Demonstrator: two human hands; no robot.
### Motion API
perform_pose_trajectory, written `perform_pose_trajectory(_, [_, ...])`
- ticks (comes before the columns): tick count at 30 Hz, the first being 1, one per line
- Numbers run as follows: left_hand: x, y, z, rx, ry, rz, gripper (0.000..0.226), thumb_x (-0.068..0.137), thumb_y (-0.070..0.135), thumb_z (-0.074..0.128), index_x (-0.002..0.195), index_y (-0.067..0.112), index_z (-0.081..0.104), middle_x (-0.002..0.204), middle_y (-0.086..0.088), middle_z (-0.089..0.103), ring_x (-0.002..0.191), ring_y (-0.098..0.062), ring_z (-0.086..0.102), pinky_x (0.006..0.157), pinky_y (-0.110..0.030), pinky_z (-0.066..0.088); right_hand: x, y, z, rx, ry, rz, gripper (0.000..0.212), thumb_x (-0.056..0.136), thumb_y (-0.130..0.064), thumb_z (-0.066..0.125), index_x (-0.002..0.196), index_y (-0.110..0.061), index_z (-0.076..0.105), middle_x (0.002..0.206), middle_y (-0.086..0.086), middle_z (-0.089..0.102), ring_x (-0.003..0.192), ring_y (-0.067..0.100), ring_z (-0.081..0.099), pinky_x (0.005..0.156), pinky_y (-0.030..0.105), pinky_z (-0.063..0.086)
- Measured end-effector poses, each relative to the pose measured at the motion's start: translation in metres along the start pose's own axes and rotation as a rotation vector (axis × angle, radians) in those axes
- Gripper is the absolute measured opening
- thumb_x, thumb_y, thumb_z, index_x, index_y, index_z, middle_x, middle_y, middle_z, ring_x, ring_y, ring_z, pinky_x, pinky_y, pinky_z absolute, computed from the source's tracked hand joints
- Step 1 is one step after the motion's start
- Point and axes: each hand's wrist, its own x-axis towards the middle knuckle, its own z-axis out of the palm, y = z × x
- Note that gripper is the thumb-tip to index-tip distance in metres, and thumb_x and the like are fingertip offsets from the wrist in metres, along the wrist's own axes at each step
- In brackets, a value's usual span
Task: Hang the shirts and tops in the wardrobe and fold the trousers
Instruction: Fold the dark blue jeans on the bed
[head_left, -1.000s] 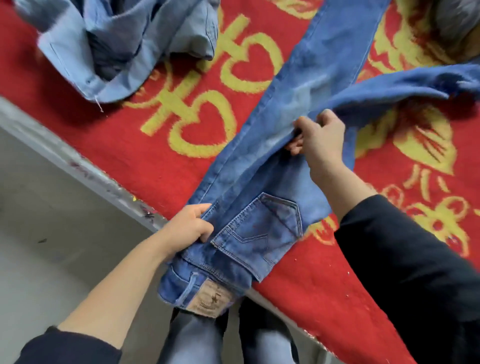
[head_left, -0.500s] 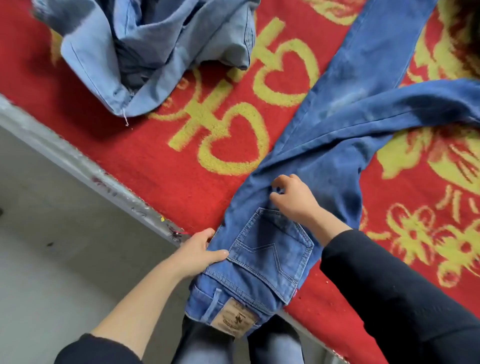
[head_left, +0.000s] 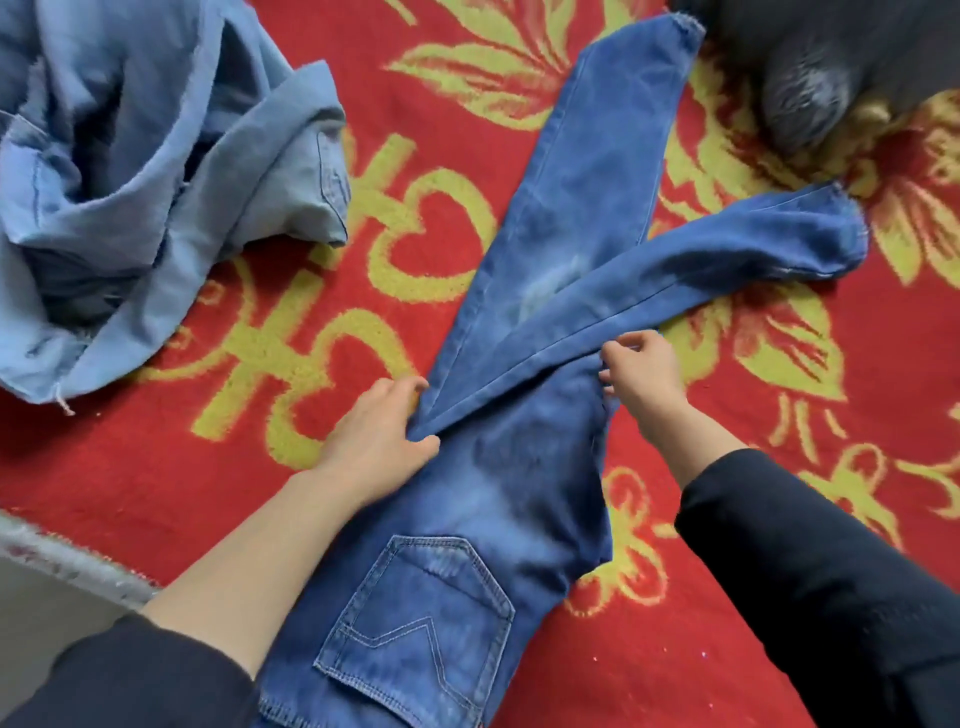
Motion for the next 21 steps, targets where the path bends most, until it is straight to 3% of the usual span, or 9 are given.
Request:
perform_pose_trajectory(3, [0.040,0.048,0.016,0.099,0.009,0.187,0.074,0.083,0.033,0.061,0.146,0.027,0.023,0.150,0.003,0.025,0.139,-0.016,0.024,0.108,-0.034,0.031,0.057,0.026,-0.018,0.135,0.085,0.090,0.043,0.053,-0.040,0.051,0.088,-0.016,0.056,0.083,0.006,0.063,0.086,0.032,0.066,0.085,0.053,0.054])
perform_pose_trajectory(6, [0.082,0.081,0.032,0.271,0.026,0.347,0.081,0.086,0.028,0.055,0.152,0.025,0.008,0.159,-0.006,0.006,0.147,-0.021,0.005,0.116,-0.032,0.015,0.089,0.026,-0.036,0.262,0.178,0.174,0.048,0.052,-0.042,0.056,0.089,-0.012,0.062,0.083,0.006,0.064,0.084,0.030,0.066,0.081,0.049,0.056])
perform_pose_trajectory(10, [0.131,0.107,0.040,0.404,0.035,0.485,0.083,0.087,0.032,0.054,0.152,0.024,0.003,0.159,-0.012,0.004,0.147,-0.029,0.002,0.118,-0.035,0.009,0.118,-0.002,-0.056,0.667,0.248,0.246,0.003,0.087,-0.010,0.055,0.088,-0.007,0.057,0.081,0.008,0.062,0.069,0.020,0.062,0.055,0.028,0.052])
perform_pose_trajectory(14, [0.161,0.117,0.038,0.365,0.048,0.552,0.066,0.093,0.034,0.048,0.151,0.028,0.017,0.159,-0.009,0.013,0.147,-0.025,0.008,0.117,-0.033,0.014,0.155,-0.012,-0.074,0.958,0.394,0.286,0.024,0.082,-0.007,0.060,0.104,-0.006,0.052,0.090,0.010,0.067,0.075,0.024,0.066,0.062,0.033,0.055])
perform_pose_trajectory(17, [0.175,0.121,0.033,0.167,0.092,0.566,0.046,0.097,0.038,0.040,0.142,0.031,0.041,0.152,-0.003,0.034,0.142,-0.019,0.025,0.112,-0.031,0.026,0.175,-0.032,-0.089,0.978,0.502,0.277,0.017,0.074,-0.008,0.064,0.090,-0.005,0.059,0.076,0.007,0.067,0.063,0.022,0.065,0.055,0.029,0.052])
perform_pose_trajectory(19, [0.182,0.122,0.027,-0.035,0.093,0.529,0.036,0.097,0.034,0.044,0.131,0.027,0.057,0.137,0.004,0.053,0.131,-0.012,0.043,0.105,-0.024,0.033,0.188,-0.054,-0.099,1.011,0.552,0.236,0.013,0.070,-0.004,0.065,0.082,-0.003,0.063,0.067,0.007,0.064,0.054,0.022,0.061,0.047,0.024,0.046])
perform_pose_trajectory(21, [0.184,0.123,0.018,-0.250,0.084,0.462,0.026,0.099,0.030,0.048,0.119,0.029,0.064,0.116,0.017,0.065,0.110,0.002,0.056,0.091,-0.011,0.039,0.203,-0.079,-0.103,0.986,0.551,0.164,0.011,0.067,-0.005,0.064,0.078,-0.005,0.064,0.068,0.005,0.064,0.053,0.020,0.059,0.049,0.024,0.046])
